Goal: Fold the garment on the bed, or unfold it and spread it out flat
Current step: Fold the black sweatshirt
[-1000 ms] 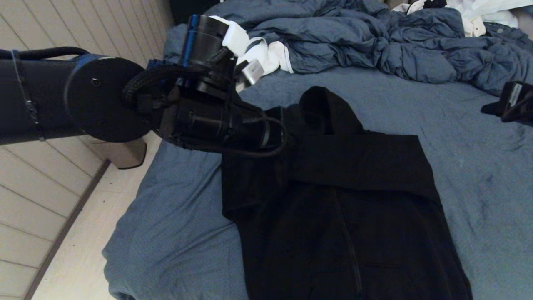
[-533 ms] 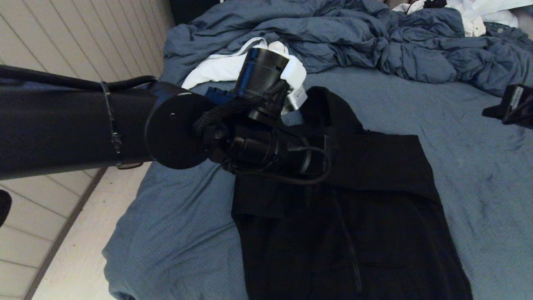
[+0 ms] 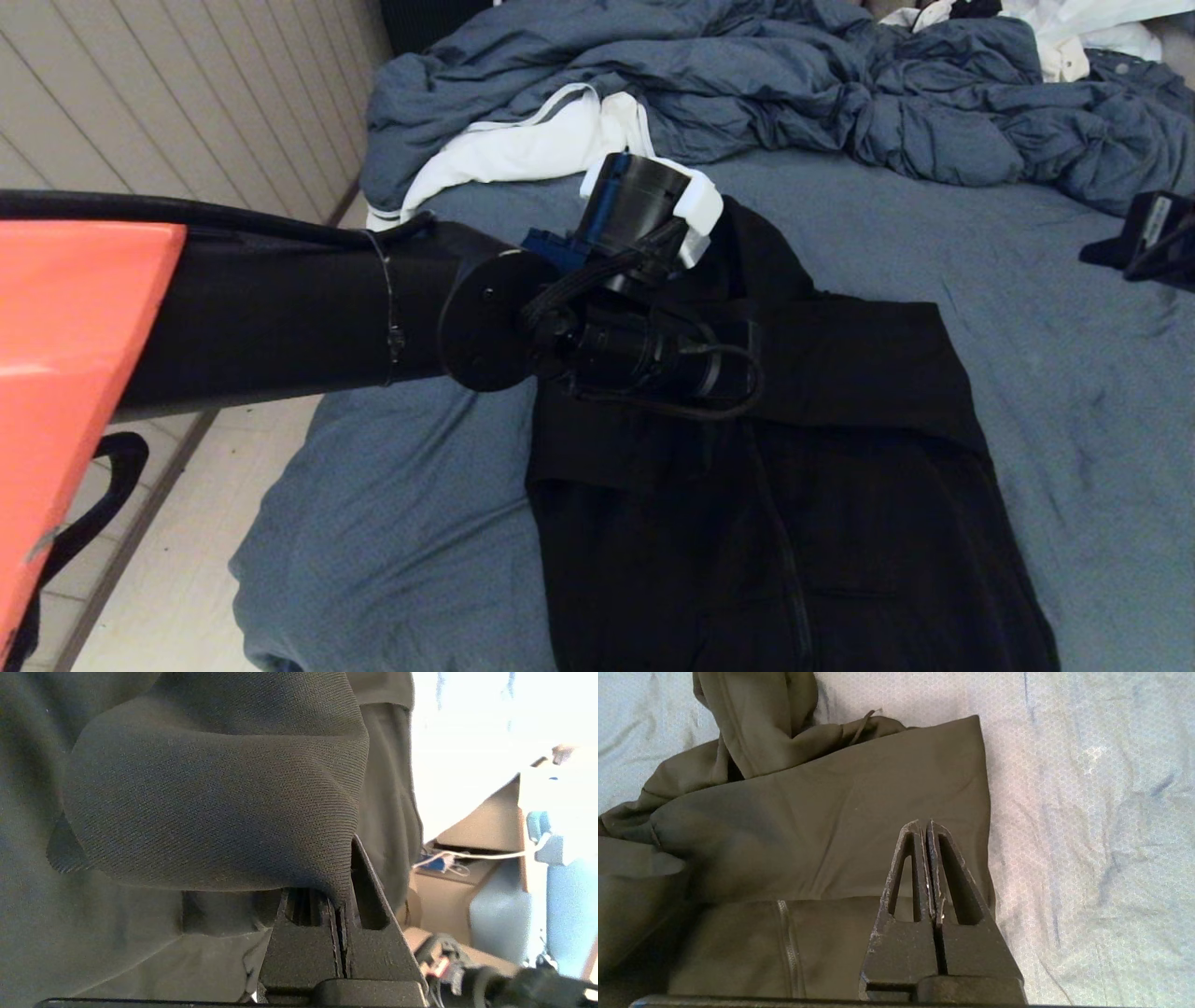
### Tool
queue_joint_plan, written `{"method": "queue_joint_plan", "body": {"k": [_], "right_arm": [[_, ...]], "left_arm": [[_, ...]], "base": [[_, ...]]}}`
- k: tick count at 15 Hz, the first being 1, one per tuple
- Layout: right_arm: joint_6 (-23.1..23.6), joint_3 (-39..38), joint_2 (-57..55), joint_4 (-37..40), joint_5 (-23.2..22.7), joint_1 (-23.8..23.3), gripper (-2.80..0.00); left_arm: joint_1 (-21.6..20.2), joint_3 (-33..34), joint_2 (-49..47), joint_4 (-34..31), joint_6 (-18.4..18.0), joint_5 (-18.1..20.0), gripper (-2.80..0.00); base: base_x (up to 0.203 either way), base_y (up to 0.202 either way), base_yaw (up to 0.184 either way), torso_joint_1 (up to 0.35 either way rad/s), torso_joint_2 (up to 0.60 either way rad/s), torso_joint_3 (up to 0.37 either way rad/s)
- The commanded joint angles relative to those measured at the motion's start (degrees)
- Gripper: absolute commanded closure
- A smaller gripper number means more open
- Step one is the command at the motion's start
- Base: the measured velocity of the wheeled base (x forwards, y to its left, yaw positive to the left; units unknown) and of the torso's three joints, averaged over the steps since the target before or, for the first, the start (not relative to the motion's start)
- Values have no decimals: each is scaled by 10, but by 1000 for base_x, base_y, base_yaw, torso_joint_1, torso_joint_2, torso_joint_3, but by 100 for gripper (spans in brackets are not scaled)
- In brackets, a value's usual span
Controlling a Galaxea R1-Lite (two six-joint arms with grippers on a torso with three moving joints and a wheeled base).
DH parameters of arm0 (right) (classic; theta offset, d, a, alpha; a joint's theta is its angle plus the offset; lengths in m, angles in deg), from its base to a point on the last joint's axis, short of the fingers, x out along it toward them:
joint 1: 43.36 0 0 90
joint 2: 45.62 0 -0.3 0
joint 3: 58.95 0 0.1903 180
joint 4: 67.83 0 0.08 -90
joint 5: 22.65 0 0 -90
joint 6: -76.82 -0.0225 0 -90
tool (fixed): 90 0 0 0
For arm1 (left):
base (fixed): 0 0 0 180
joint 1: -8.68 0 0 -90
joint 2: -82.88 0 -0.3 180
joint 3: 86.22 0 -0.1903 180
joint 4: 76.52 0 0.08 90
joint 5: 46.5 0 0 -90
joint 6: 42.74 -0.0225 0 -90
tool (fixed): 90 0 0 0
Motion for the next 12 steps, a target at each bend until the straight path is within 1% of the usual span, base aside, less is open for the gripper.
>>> {"method": "queue_joint_plan", "body": {"k": [1, 4, 7, 8, 10, 11, 12], "right_arm": [[0, -1, -1, 1, 0, 0, 0], [0, 1, 0, 1, -1, 0, 0], [-1, 1, 1, 1, 0, 0, 0], [-5, 1, 5, 1, -1, 0, 0], [-9, 0, 8, 0, -7, 0, 0], [-9, -1, 8, 0, -10, 0, 0], [-8, -1, 8, 0, -10, 0, 0]], "left_arm": [[0, -5, -14, -1, 2, -3, 0], [0, -7, -21, 0, 1, -17, 0], [10, -22, -25, -6, 2, -21, 0], [17, -27, -29, -7, 2, -32, 0], [28, -41, -40, -8, 1, -78, 0], [35, -44, -43, -17, 1, -93, -280], [39, -45, -39, -24, 1, -92, -280]], "base": [[0, 0, 0, 0, 0, 0], [0, 0, 0, 0, 0, 0], [0, 0, 0, 0, 0, 0], [0, 0, 0, 0, 0, 0], [0, 0, 0, 0, 0, 0], [0, 0, 0, 0, 0, 0], [0, 0, 0, 0, 0, 0]]}}
